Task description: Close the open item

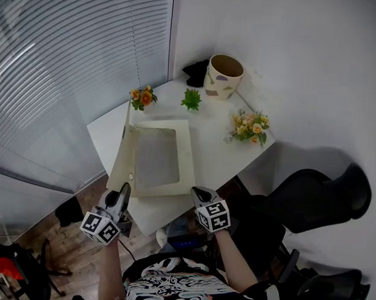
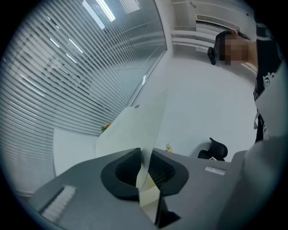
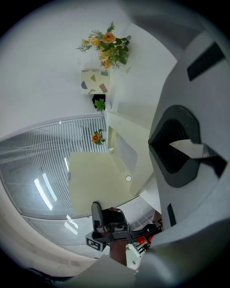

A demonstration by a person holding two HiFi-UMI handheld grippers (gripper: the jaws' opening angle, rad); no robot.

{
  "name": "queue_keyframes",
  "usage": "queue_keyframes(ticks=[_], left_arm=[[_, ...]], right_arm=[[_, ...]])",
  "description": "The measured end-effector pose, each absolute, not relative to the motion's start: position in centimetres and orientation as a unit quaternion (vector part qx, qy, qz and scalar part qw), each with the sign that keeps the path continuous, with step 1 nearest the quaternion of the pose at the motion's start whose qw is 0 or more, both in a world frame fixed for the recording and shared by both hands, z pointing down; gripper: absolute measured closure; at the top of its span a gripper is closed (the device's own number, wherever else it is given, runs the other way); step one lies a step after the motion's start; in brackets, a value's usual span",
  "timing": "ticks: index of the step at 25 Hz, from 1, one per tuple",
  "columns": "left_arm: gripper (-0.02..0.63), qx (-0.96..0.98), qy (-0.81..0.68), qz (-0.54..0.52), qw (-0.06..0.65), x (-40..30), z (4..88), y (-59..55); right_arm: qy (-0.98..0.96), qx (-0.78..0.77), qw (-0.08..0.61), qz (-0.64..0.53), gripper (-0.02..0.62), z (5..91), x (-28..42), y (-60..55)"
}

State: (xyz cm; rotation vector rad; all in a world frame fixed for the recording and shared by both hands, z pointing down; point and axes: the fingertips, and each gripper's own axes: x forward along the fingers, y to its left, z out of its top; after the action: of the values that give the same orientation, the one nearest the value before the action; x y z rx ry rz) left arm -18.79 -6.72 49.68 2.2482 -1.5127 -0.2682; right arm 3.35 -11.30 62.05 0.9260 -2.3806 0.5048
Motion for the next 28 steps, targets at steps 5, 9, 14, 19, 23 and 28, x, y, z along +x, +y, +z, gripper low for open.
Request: queue_keyframes(ticks=[5, 9, 14, 19, 23, 28], left_arm=[[0.571, 0.816, -0.531, -0.088, 0.208, -17.6, 49.7, -7.1], [0.568, 0.824, -0.521, -0.080, 0.208, -16.8, 50.0, -7.1], [0.565, 0.833, -0.508, -0.072, 0.206, -15.8, 50.0, -7.4], [0.563, 0.837, -0.502, -0.063, 0.209, -14.9, 50.1, -7.5], [0.561, 0.845, -0.492, -0.043, 0.205, -13.9, 50.5, -7.8], [0.557, 0.854, -0.478, -0.020, 0.205, -12.5, 51.0, -8.3]], right_arm=[[-0.882, 0.342, 0.265, 0.186, 0.592, 62.1, 3.4, -11.4], [-0.883, 0.342, 0.264, 0.183, 0.592, 62.1, 3.3, -11.3], [-0.884, 0.340, 0.263, 0.185, 0.592, 62.0, 3.3, -11.3], [-0.886, 0.336, 0.262, 0.185, 0.592, 62.0, 3.4, -11.2], [-0.887, 0.332, 0.264, 0.184, 0.592, 62.0, 3.3, -11.2], [-0.888, 0.329, 0.264, 0.185, 0.592, 62.1, 3.2, -11.2]])
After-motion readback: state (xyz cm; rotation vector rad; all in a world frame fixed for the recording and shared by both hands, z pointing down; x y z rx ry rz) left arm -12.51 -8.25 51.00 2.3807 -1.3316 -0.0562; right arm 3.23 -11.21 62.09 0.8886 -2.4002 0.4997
